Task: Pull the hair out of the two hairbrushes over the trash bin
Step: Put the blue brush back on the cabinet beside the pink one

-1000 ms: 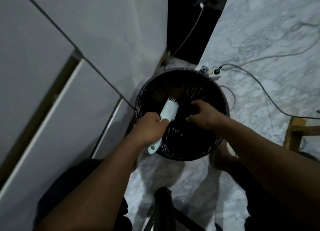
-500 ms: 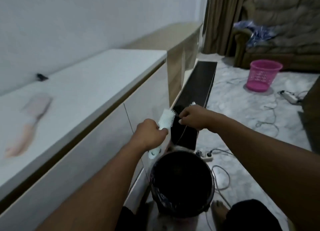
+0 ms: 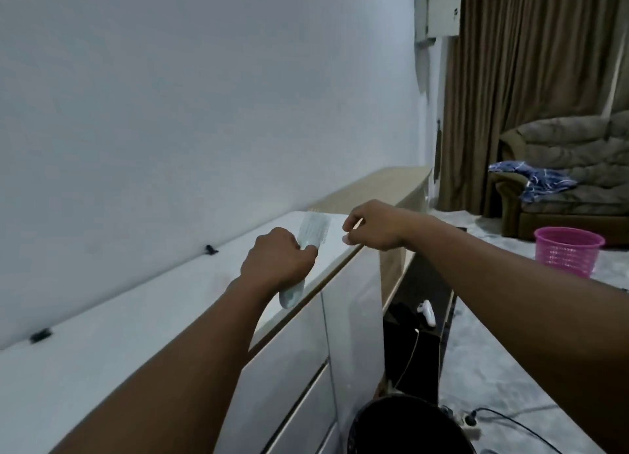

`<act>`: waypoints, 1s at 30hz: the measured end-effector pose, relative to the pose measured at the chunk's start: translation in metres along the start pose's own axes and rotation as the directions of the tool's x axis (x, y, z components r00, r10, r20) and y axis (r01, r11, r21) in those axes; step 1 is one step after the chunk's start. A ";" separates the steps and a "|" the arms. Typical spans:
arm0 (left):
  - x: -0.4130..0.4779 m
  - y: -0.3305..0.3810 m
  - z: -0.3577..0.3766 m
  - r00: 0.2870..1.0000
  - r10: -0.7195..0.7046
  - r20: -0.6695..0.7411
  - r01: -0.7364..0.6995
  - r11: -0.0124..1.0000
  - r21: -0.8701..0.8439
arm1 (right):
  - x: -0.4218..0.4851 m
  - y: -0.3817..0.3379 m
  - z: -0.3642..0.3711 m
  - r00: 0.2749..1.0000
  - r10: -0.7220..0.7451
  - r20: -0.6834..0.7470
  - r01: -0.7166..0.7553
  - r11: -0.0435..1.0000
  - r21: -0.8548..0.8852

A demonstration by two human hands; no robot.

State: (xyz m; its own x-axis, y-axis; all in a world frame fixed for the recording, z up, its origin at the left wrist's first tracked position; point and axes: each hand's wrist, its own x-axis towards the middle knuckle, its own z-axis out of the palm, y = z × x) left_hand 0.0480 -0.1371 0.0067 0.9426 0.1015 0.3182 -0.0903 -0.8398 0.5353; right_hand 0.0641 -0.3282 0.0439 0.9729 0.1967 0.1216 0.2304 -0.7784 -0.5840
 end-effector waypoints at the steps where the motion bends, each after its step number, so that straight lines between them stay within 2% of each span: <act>1: 0.001 -0.007 -0.012 1.000 -0.014 -0.023 0.015 1.000 0.013 | 0.002 -0.013 0.001 1.000 -0.023 -0.001 0.023 1.000 -0.008; 10: 0.004 -0.088 -0.094 0.945 -0.181 -0.271 0.200 0.979 0.048 | 0.039 -0.110 0.046 0.975 -0.205 0.080 0.208 0.977 -0.035; 14: 0.001 -0.123 -0.105 0.918 -0.237 -0.319 0.273 0.959 0.073 | 0.054 -0.136 0.076 0.956 -0.259 0.135 0.269 0.961 -0.064; 20: -0.002 -0.164 -0.097 0.899 -0.297 -0.323 0.363 0.917 0.167 | 0.074 -0.149 0.117 0.947 -0.249 0.204 0.267 0.962 -0.064; 26: -0.008 -0.203 -0.072 0.898 -0.356 -0.260 0.420 0.869 0.260 | 0.085 -0.142 0.171 0.950 -0.145 0.277 0.171 0.983 -0.070; 30: -0.012 -0.218 -0.058 0.898 -0.385 -0.214 0.435 0.852 0.292 | 0.085 -0.136 0.205 0.959 -0.072 0.274 0.096 0.993 -0.076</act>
State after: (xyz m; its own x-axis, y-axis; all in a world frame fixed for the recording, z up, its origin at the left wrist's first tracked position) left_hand 0.0378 0.0759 -0.0691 0.8123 0.5286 0.2465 0.4273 -0.8270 0.3654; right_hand 0.1113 -0.0832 -0.0306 0.9111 0.4077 -0.0613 0.3233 -0.7988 -0.5074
